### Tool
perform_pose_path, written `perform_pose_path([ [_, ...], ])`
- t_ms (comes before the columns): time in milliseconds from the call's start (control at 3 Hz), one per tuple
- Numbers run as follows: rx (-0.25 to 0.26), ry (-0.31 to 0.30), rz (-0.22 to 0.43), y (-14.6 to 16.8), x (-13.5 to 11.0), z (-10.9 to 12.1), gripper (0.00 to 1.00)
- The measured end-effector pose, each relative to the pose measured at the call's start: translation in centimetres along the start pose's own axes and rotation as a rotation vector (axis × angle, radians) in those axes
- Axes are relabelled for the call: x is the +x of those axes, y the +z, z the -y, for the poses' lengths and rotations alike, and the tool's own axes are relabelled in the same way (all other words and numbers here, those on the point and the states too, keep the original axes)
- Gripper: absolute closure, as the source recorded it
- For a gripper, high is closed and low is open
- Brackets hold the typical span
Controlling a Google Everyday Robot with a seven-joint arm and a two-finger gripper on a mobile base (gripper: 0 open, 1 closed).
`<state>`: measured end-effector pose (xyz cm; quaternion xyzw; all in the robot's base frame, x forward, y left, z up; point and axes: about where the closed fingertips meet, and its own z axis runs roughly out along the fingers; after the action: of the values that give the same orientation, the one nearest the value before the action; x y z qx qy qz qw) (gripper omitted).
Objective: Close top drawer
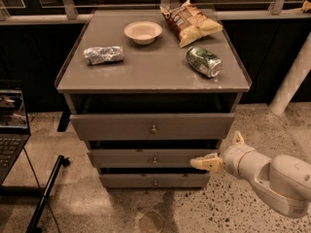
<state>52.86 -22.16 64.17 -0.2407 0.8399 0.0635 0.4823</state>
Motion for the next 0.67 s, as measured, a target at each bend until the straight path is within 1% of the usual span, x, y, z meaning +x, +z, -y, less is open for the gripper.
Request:
perform_pose_path([
  [333, 0.001, -0.015, 0.022, -0.5, 0.0, 0.0, 0.00],
  [667, -0.001, -0.058, 0.030, -2.8, 0.5, 0.8, 0.00],
])
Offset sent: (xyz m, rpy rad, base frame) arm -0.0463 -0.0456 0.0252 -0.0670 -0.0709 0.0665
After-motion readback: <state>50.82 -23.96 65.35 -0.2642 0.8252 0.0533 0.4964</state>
